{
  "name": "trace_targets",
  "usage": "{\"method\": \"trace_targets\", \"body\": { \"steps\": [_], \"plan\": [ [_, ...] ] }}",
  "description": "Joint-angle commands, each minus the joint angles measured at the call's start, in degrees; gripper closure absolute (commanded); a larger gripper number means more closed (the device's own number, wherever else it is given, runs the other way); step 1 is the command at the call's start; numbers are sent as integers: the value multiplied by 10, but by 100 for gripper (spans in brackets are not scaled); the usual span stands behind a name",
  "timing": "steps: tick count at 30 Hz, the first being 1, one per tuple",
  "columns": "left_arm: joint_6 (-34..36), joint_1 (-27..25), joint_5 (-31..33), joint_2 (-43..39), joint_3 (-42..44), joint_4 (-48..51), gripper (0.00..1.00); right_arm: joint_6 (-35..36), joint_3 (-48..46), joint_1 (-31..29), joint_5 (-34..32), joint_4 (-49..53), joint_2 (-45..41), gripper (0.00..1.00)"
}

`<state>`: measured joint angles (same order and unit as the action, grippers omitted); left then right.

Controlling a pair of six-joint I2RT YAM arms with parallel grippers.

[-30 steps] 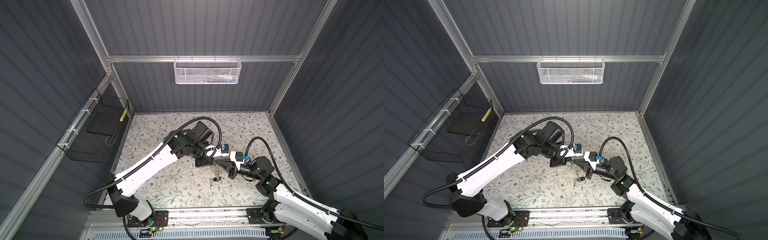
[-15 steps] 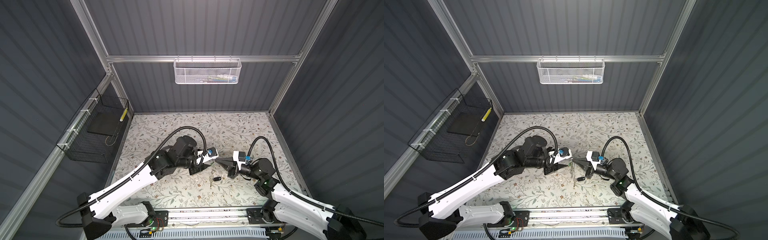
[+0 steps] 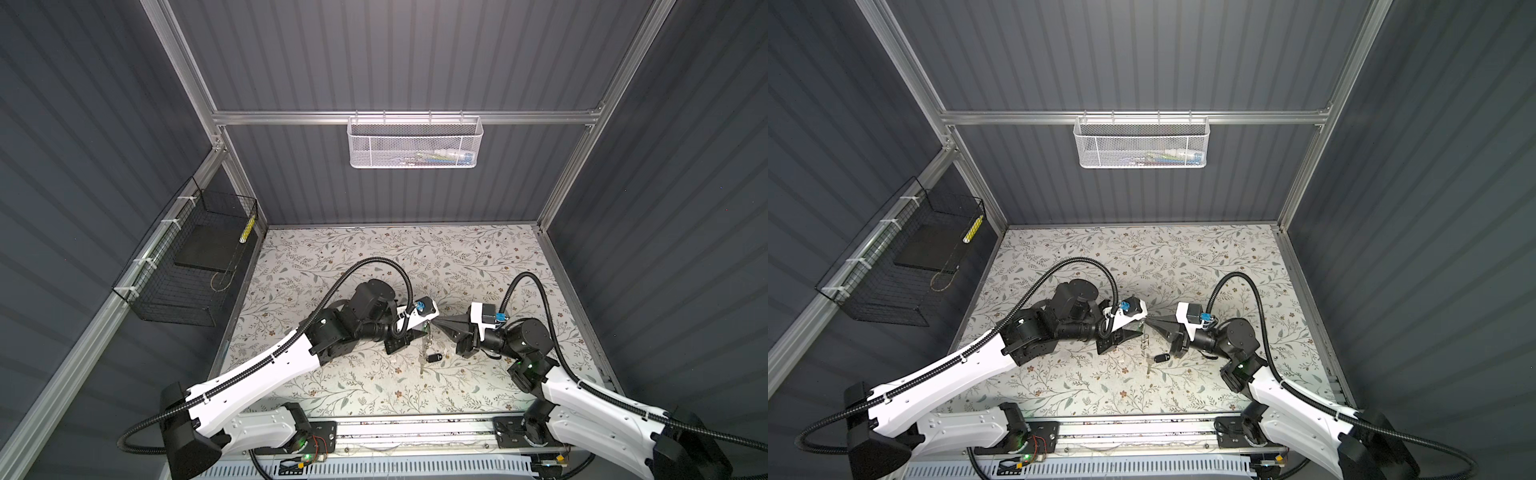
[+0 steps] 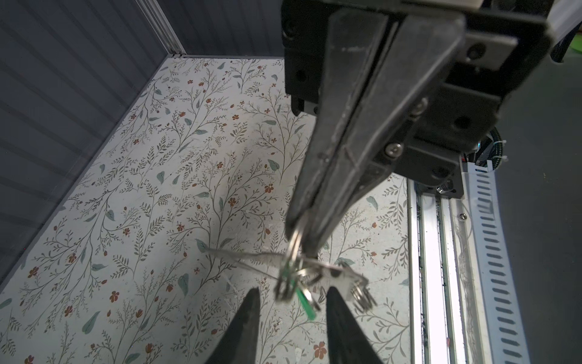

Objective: Put the keys on the keyring

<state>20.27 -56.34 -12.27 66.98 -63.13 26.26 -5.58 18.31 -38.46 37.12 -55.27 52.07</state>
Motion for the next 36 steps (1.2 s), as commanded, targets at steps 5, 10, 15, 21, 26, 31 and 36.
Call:
{"method": "trace_targets", "body": {
  "steps": [5,10,15,21,26,31,36],
  "plan": [
    [-5,-4,-40,10,12,-41,77,-14,-7,-1,4,-46,1,100],
    [-1,-4,-52,22,10,-44,83,-18,-10,-1,1,-59,4,100],
    [0,-3,-59,28,12,-46,88,-18,-14,0,-5,-68,2,100],
    [14,-4,-62,25,4,-30,100,-16,-20,2,-6,-70,-1,100],
    [41,-4,-90,42,-31,13,100,-24,-16,2,11,-80,13,100],
    [56,-4,-115,76,-65,43,100,-28,-16,1,13,-97,25,100],
    [69,-4,-97,82,-86,69,100,-15,-17,2,8,-74,18,100]
  ]
}}
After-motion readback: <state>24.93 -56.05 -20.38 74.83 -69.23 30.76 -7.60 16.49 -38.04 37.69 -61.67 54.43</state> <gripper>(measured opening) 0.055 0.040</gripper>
